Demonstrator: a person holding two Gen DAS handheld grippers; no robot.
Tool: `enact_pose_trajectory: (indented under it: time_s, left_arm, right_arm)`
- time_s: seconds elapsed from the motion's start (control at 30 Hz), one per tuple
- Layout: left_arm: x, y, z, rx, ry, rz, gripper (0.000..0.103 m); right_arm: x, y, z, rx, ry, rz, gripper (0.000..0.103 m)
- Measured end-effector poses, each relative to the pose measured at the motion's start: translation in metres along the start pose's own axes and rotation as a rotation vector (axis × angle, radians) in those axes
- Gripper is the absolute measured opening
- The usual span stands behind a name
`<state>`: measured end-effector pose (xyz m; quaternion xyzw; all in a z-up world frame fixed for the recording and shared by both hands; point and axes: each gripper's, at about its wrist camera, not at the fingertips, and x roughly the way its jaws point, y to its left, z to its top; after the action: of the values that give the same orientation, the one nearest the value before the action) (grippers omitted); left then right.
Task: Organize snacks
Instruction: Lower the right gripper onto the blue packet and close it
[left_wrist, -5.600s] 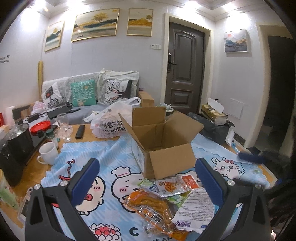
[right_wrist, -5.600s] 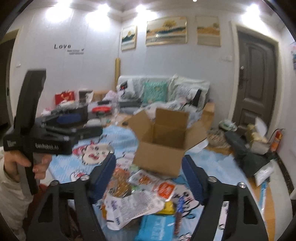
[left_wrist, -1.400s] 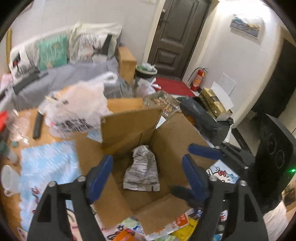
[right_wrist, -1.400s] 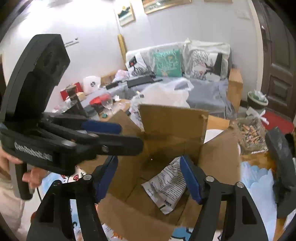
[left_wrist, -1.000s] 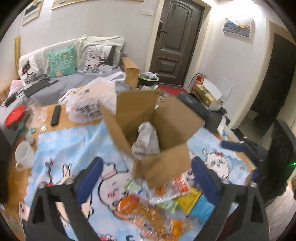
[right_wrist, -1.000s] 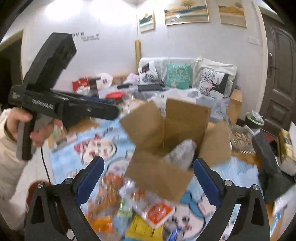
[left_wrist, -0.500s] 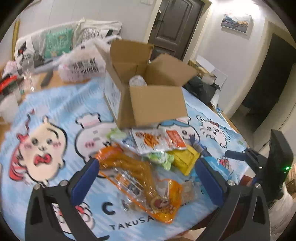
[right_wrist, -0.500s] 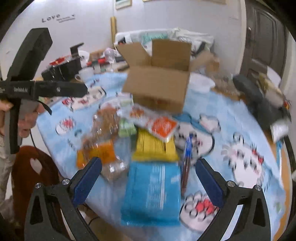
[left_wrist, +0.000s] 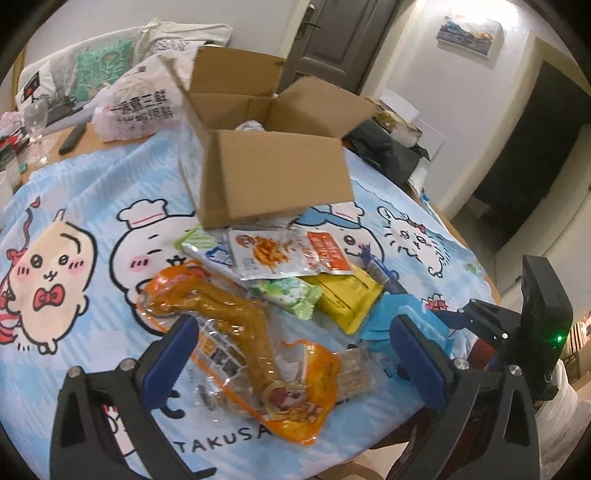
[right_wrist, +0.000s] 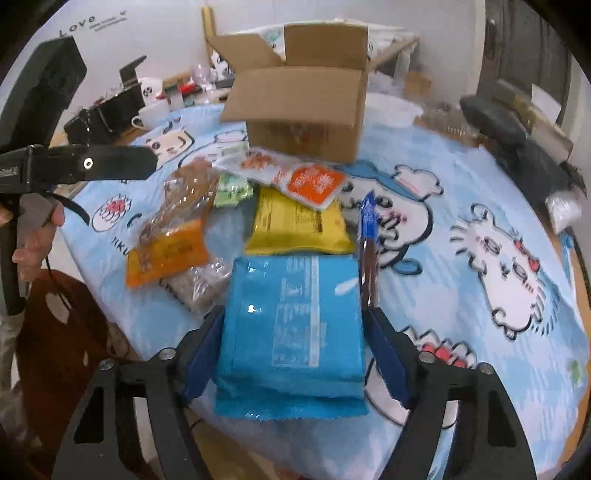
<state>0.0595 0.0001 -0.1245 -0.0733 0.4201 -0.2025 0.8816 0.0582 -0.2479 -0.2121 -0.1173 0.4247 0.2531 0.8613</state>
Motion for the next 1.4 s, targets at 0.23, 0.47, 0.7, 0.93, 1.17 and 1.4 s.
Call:
enact_pose_trajectory:
  time_s: [0.23, 0.47, 0.7, 0.93, 1.17, 1.4]
  left_arm:
    - [0.004, -0.014, 0.002, 0.033, 0.015, -0.027, 0.102]
    - [0.001, -0.024, 0.010, 0.051, 0.008, -0.077, 0.102]
    - [0.001, -0.023, 0.015, 0.047, 0.006, -0.083, 0.102]
    - [0.005, -0.014, 0.011, 0.024, 0.015, -0.087, 0.102]
    - [0.009, -0.019, 0.012, 0.039, 0.022, -0.095, 0.102]
    - [0.007, -0.020, 0.009, 0.043, 0.024, -0.086, 0.102]
  right_arm:
    - [-0.012, 0.003, -0.003, 0.014, -0.022, 0.000, 0.061]
    - [-0.023, 0.007, 0.010, 0.009, -0.083, 0.026, 0.061]
    - [-0.008, 0.006, 0.030, 0.003, -0.067, 0.047, 0.061]
    - [0.000, -0.008, 0.021, 0.035, -0.024, 0.026, 0.063]
    - [-0.021, -0.012, 0.013, 0.044, -0.069, 0.061, 0.063]
    - [-0.014, -0.011, 0.015, 0.049, -0.051, 0.057, 0.063]
